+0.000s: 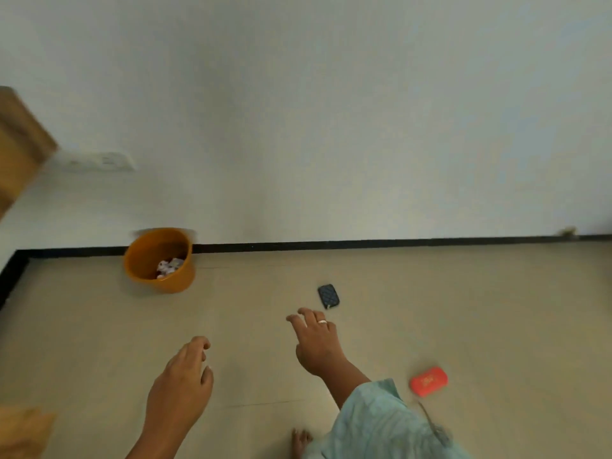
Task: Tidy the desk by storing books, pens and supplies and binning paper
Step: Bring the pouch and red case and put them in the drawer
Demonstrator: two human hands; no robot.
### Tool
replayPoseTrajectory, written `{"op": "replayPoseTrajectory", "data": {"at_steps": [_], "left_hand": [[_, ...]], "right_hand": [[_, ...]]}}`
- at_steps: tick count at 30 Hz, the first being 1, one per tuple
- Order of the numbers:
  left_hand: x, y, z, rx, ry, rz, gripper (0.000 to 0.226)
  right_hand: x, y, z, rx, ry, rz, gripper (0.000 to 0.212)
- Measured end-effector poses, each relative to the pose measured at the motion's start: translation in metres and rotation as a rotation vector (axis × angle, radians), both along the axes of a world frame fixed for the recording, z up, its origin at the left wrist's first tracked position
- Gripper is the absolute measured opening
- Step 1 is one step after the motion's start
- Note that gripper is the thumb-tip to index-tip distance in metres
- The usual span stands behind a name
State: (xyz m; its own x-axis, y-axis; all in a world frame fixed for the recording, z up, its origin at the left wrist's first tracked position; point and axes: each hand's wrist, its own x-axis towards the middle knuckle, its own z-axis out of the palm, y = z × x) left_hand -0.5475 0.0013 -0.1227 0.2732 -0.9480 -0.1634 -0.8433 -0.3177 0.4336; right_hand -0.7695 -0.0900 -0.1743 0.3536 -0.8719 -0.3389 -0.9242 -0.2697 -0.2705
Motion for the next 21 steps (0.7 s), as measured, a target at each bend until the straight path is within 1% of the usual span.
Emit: {"op": "replayPoseTrajectory", "data": {"at_steps": [4, 7, 14, 18, 21], "left_hand": [[-0.038, -0.042, -0.018, 0.131, 0.001, -0.176, 0.030], [-0.075, -0.072, -0.030, 0.237, 0.002, -0.281, 0.029], [-0.163, -0.140, -0.062, 0.381, 0.012, -0.538, 0.028], [-0.208, -0.190, -0.086, 0.499, 0.030, -0.598, 0.028], [-0.240, -0.230, -0.111, 0.559, 0.070, -0.580, 0.028]], "right_hand": [[-0.053, -0.018, -0.014, 0.067, 0.049, -0.063, 0.062], [-0.086, -0.032, -0.017, 0.132, 0.046, -0.177, 0.060], [-0.178, -0.032, -0.033, 0.265, 0.026, -0.443, 0.057], [-0.228, -0.029, -0.047, 0.361, 0.041, -0.603, 0.055], [-0.261, -0.035, -0.058, 0.418, 0.024, -0.738, 0.054]]}}
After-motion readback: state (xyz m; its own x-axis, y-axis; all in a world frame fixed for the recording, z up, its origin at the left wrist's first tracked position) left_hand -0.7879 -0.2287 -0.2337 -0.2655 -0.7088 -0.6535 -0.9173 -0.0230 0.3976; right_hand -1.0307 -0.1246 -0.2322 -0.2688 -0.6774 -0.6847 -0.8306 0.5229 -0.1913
